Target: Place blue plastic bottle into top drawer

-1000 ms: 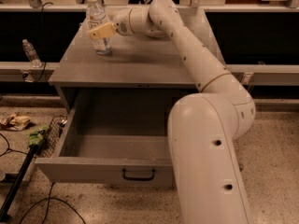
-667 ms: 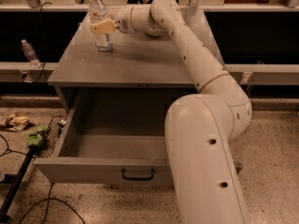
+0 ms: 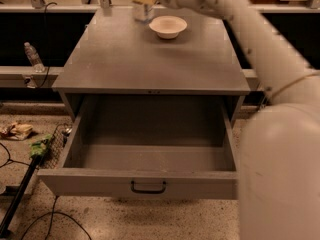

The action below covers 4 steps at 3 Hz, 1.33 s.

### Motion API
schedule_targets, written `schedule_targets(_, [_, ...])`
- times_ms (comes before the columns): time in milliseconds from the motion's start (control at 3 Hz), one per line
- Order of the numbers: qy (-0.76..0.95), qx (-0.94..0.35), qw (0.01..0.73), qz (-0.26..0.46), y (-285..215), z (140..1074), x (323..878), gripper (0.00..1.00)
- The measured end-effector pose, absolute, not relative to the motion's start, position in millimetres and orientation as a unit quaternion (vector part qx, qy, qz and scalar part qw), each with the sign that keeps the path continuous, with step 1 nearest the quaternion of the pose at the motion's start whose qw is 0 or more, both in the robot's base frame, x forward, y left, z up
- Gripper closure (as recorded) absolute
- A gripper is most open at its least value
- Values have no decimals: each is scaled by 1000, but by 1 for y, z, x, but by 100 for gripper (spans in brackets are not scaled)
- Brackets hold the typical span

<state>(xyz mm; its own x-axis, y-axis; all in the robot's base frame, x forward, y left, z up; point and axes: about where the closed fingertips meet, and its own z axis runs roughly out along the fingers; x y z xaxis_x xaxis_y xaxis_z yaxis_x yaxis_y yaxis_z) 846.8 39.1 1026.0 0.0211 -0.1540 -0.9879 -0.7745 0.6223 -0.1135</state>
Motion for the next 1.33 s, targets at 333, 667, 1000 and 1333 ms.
schedule_targets(333, [647,-280,677,211,-34,1115,792,100])
schedule_targets(667, [616,-219,725,219,-51,1204,701,100])
schedule_targets(1000, [626,-217,712,233,-31,1196,636,100])
schedule_targets(1333, [657,-235,681,222,-11,1136,593,100])
